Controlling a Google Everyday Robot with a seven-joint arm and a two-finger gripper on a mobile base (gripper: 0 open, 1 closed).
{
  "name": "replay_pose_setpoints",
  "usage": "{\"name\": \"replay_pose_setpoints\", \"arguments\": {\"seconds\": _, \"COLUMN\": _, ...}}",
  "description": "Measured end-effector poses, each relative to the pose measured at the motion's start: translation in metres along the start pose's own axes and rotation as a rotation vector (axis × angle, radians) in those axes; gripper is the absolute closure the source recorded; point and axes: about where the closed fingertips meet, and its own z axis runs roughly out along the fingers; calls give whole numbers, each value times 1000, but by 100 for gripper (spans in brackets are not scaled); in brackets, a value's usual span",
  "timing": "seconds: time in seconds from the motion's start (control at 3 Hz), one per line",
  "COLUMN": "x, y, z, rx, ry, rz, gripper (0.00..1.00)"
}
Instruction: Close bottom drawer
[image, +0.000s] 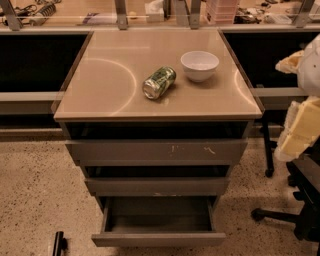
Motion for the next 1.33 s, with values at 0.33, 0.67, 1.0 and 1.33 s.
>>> {"name": "replay_pose_setpoints", "arguments": {"seconds": 0.33, "x": 1, "y": 41, "z": 22, "rx": 18, "ry": -125, "rz": 1, "gripper": 0}}
{"name": "replay_pose_setpoints", "arguments": {"seconds": 0.67, "x": 6, "y": 82, "z": 72, "rx": 3, "ry": -260, "rz": 47, "gripper": 0}}
{"name": "replay_pose_setpoints", "arguments": {"seconds": 1.0, "x": 35, "y": 119, "z": 167, "rx": -73, "ry": -328, "rz": 172, "gripper": 0}}
{"name": "replay_pose_setpoints", "arguments": {"seconds": 1.33, "x": 51, "y": 138, "z": 207, "rx": -100, "ry": -319, "rz": 223, "gripper": 19}}
